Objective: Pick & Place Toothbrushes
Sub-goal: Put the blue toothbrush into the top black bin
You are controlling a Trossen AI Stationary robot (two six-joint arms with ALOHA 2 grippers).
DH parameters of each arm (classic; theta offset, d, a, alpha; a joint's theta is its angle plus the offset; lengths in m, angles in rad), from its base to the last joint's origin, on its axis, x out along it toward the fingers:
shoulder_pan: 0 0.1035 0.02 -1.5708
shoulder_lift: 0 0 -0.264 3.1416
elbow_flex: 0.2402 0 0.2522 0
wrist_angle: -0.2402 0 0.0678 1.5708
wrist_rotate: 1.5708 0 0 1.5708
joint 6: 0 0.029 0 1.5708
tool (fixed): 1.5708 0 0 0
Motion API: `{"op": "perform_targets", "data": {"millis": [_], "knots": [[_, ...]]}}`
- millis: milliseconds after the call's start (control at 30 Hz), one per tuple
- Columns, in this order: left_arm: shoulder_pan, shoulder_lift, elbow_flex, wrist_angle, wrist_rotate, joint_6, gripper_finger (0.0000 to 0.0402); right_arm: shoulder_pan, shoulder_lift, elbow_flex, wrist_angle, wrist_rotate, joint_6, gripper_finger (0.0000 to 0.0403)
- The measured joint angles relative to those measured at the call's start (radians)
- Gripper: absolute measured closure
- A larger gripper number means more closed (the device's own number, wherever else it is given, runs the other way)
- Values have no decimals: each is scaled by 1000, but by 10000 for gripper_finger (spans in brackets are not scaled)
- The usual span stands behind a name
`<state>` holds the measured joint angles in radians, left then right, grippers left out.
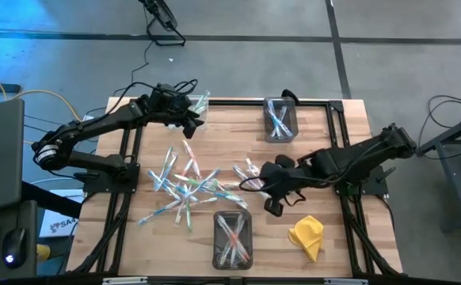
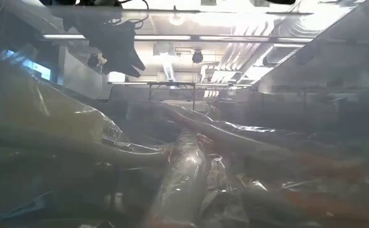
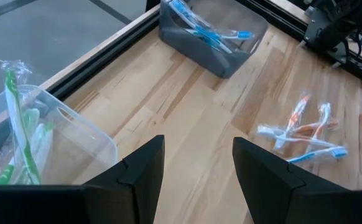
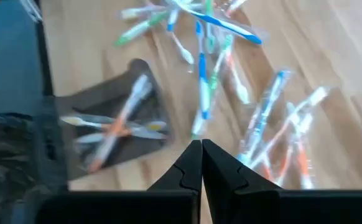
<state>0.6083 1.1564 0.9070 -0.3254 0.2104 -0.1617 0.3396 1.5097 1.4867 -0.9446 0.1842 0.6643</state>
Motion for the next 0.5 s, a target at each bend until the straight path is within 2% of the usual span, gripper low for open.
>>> {"op": "perform_targets", "data": {"millis": [233, 500], "knots": [[0, 0, 0, -37, 0, 0, 215, -100, -13, -141, 15, -108, -80, 401], [0, 0, 0, -62, -3, 69, 215, -228, -59, -334, 191, -240, -139, 401]]}}
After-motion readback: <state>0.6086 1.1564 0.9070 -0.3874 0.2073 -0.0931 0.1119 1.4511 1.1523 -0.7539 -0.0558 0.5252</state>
